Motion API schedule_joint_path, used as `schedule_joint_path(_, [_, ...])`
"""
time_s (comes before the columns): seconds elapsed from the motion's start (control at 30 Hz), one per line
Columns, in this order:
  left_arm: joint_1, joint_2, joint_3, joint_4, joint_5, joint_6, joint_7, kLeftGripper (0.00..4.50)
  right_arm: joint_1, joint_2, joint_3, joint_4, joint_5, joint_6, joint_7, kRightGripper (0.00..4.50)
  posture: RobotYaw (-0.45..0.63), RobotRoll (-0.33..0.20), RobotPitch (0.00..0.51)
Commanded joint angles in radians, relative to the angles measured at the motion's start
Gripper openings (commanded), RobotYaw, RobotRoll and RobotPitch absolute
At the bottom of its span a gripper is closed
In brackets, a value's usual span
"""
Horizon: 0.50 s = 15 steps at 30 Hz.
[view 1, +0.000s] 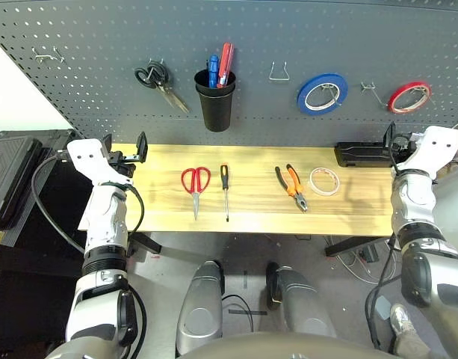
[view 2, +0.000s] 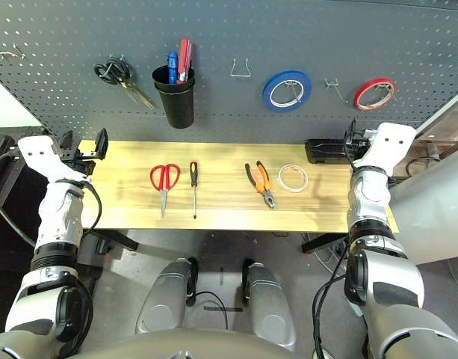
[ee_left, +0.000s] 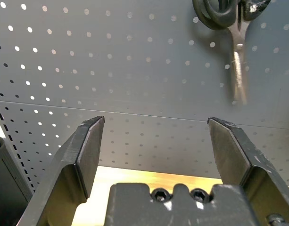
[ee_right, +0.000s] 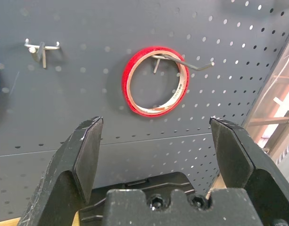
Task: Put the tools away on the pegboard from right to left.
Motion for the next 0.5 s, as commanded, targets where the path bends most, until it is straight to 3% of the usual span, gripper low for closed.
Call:
schedule_joint_path(0.03, [0.016,0.005,0.005,0.000,0.004,-0.004,0.005,4.49,0.005,0.002,-0.004,0.026,0.003,0.002,0.001,4.50,0.27,0.000,0.167])
schedule_joint_path(0.3, [0.050,-0.005,-0.011,-0.060,-0.009,0.030,-0.011,4.49,-0.012,-0.015,0.022,0.045,-0.017,0.032,0.014,4.50,0.28,0.000,0.170])
schedule_joint_path(0.5, [0.104,-0.016,-0.067,-0.181,-0.020,0.128,-0.083,4.49,-0.017,-0.087,0.072,0.052,-0.065,0.104,0.072,4.50,0.28,0.000,0.181])
